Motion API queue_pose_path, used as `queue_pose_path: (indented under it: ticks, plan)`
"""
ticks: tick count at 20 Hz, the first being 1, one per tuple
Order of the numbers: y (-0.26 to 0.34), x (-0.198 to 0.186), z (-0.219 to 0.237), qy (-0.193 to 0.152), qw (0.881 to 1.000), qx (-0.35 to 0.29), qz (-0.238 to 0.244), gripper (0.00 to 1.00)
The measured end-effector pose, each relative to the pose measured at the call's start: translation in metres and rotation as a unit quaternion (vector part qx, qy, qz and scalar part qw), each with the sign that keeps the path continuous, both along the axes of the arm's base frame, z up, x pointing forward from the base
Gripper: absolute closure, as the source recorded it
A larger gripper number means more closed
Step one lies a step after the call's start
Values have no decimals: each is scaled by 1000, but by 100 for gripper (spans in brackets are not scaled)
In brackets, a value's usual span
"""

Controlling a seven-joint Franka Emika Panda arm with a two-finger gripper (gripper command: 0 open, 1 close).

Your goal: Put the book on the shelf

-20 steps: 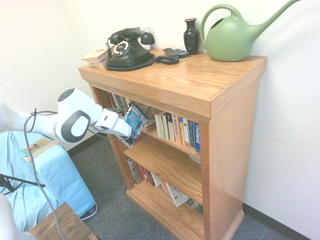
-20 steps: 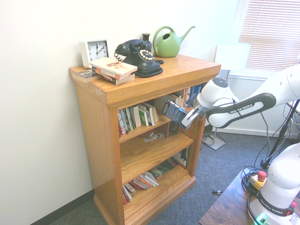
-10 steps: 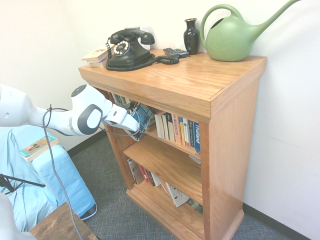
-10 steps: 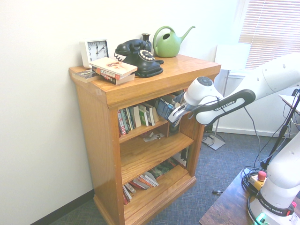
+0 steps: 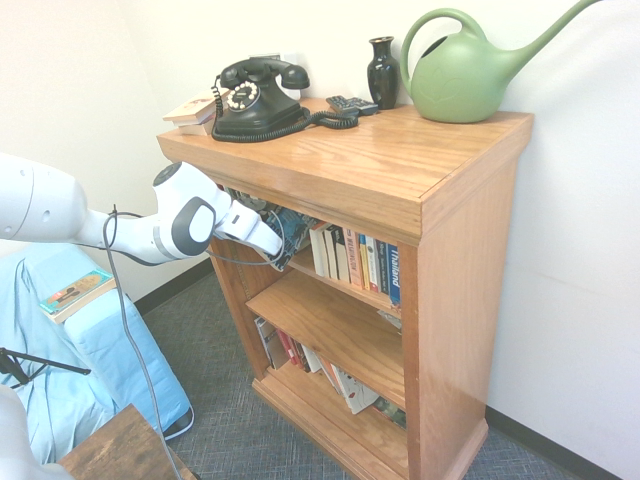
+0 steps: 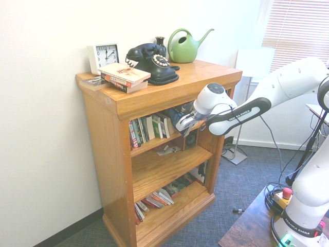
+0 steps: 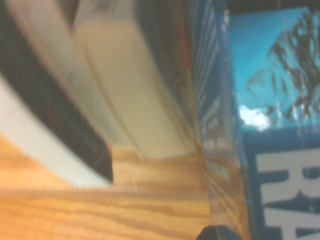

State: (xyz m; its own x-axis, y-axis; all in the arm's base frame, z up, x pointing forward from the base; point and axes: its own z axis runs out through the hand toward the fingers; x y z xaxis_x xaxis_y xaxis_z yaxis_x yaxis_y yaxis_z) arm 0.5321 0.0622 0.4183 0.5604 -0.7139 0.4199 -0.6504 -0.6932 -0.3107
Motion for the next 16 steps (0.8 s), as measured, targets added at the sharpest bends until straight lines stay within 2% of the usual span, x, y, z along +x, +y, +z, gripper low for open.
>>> queue_pose_path:
  ticks: [7,8,16]
  plan:
    - [5,29,-9,-1,1000,7,-12,100]
    - [6,32,-9,-3,1000,7,-12,0]
    - [6,38,-7,-6,1000,-1,-9,0]
